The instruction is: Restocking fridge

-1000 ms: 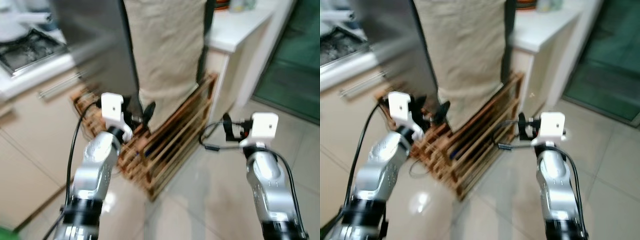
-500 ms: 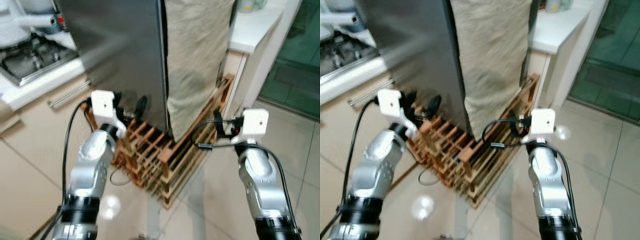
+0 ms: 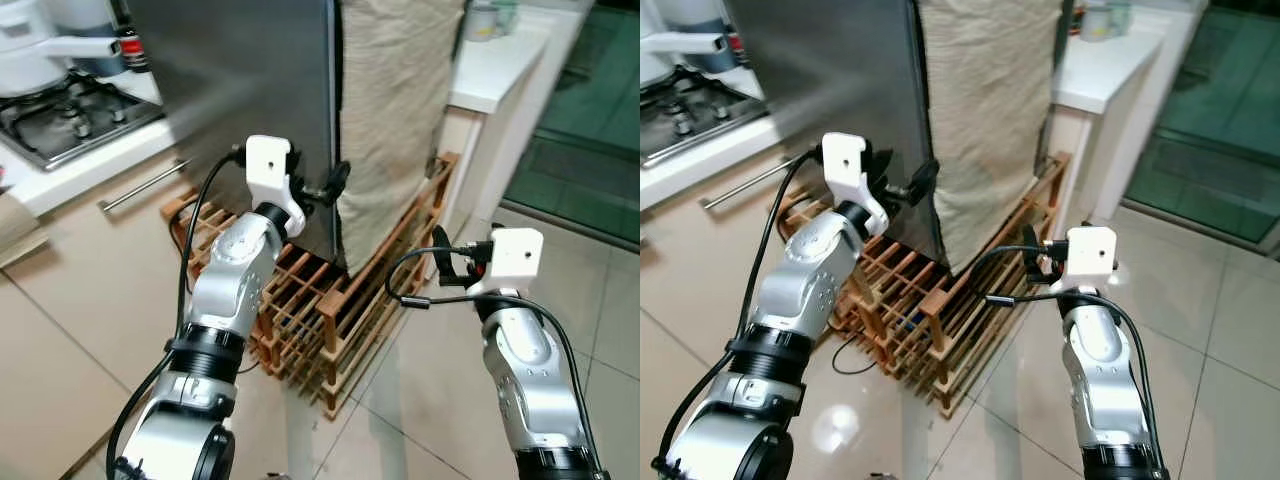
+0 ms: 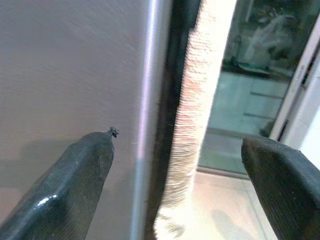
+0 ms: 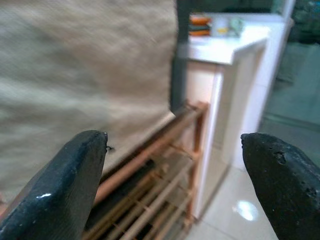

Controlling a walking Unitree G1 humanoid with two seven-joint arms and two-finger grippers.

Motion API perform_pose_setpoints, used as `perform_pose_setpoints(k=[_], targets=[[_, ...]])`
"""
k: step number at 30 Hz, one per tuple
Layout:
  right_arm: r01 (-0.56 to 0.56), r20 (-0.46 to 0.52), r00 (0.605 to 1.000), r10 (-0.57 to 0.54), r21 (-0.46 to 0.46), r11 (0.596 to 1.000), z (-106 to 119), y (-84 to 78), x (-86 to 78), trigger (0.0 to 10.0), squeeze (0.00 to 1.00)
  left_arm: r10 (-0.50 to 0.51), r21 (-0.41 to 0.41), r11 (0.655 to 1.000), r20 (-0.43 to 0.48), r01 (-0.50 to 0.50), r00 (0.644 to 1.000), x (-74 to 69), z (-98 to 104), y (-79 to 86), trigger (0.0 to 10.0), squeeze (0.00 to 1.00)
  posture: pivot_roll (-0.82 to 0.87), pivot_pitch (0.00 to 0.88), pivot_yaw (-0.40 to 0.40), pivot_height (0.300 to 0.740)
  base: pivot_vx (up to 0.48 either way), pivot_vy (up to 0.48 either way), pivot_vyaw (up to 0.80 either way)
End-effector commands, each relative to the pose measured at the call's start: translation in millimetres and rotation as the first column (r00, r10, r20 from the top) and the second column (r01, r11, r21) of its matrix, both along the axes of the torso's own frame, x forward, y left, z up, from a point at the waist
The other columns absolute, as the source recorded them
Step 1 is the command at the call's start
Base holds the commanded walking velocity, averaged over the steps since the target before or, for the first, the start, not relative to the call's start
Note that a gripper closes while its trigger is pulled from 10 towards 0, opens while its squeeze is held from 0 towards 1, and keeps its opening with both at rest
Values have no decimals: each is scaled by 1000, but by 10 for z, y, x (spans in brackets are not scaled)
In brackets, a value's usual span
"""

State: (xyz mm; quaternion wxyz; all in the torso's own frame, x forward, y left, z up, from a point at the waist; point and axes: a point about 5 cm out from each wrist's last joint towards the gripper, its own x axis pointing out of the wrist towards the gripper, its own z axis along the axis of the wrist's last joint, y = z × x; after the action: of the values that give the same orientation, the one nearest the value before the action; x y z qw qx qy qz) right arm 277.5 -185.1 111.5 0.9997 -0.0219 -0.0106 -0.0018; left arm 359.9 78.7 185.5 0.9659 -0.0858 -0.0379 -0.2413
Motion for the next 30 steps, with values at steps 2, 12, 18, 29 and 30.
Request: perform_pose_setpoints(k=[2,12,18,29,30], targets=[[5,28,1000,-5,-4,1000,66,3,-32,10000,0,9,0,1000,-9,-9,1000,78,37,12,10000,0,-172,0,108,740,0,0,0],[6,24,1000,-6,-2,1000,64,14,-49,10000,0,-21,-26,999,4,21,1000,101,109,-9,10000,0,-165,0,100,740,0,0,0],[0,19,1000,0,-2,1000,58,25,-39,10000,0,-88,-50,995,18,89,996,48,160,-113,10000,0,-160,0,98,740,0,0,0],[-19,25,1000,19,2,1000,55,105,-37,10000,0,-109,-62,992,-9,108,994,89,139,-250,10000,0,-172,0,123,740,0,0,0],[-21,26,999,21,2,1000,55,117,-43,10000,0,-98,-55,994,-17,97,995,109,137,-259,10000,0,-175,0,130,740,0,0,0]])
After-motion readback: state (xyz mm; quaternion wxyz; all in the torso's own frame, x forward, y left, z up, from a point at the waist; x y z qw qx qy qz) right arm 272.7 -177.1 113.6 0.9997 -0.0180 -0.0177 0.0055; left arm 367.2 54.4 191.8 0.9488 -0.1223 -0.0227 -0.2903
